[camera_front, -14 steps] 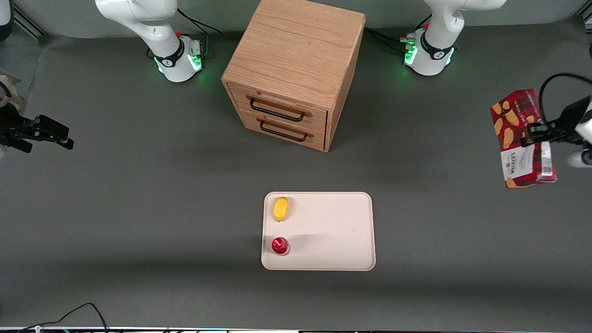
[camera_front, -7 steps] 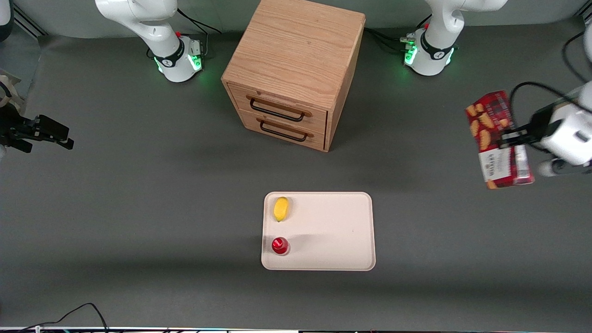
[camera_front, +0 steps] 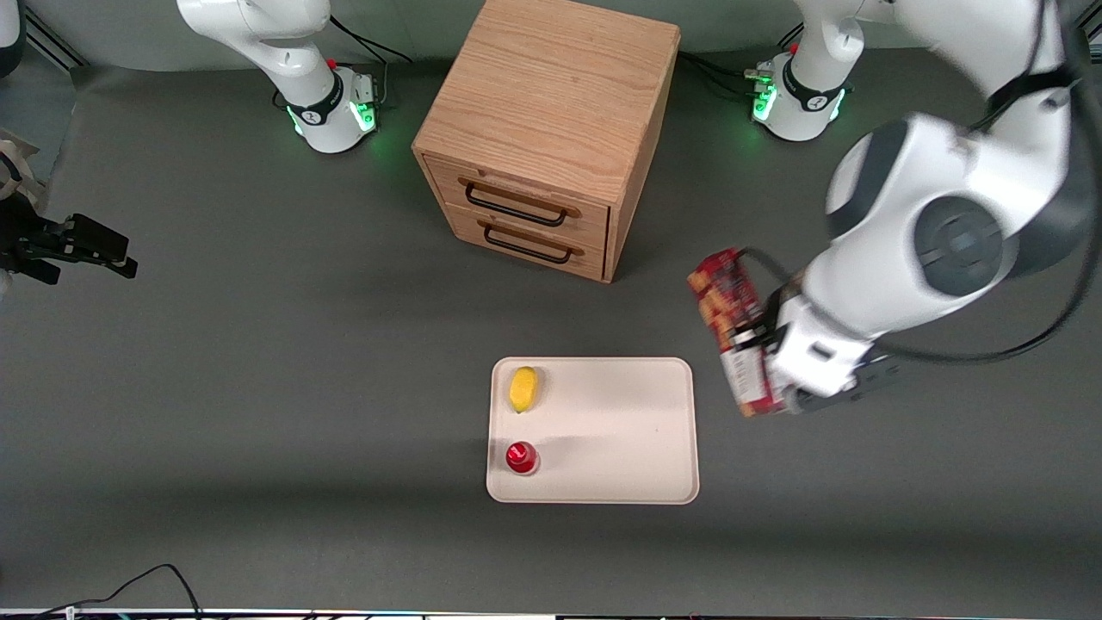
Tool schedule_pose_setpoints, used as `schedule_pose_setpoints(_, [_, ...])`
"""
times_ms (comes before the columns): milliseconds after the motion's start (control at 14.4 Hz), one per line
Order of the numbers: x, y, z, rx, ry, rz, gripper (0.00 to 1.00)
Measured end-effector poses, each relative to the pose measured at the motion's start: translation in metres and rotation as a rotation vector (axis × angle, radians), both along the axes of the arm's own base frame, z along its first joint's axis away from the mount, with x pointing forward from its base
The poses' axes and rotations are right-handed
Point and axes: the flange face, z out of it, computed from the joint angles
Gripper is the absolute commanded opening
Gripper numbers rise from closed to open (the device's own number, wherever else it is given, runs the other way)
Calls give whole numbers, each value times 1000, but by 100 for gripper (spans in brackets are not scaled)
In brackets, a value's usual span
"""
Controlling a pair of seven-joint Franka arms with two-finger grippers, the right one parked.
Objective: Place red cookie box on tray
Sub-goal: 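Carry the held cookie box over the cream tray beside the lemon, then lower the cookie box onto the tray and open the left gripper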
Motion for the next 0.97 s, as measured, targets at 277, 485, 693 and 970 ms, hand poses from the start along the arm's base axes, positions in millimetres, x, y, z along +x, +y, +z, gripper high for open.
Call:
schedule_pose_setpoints(277, [28, -34, -80, -35, -49, 45, 0])
schedule_pose_setpoints(485, [34, -54, -126, -45, -63, 62, 0])
schedule_pose_setpoints(693, [41, -55, -159, -26, -81, 59, 0])
schedule_pose_setpoints(970, [45, -53, -186, -7, -87, 52, 0])
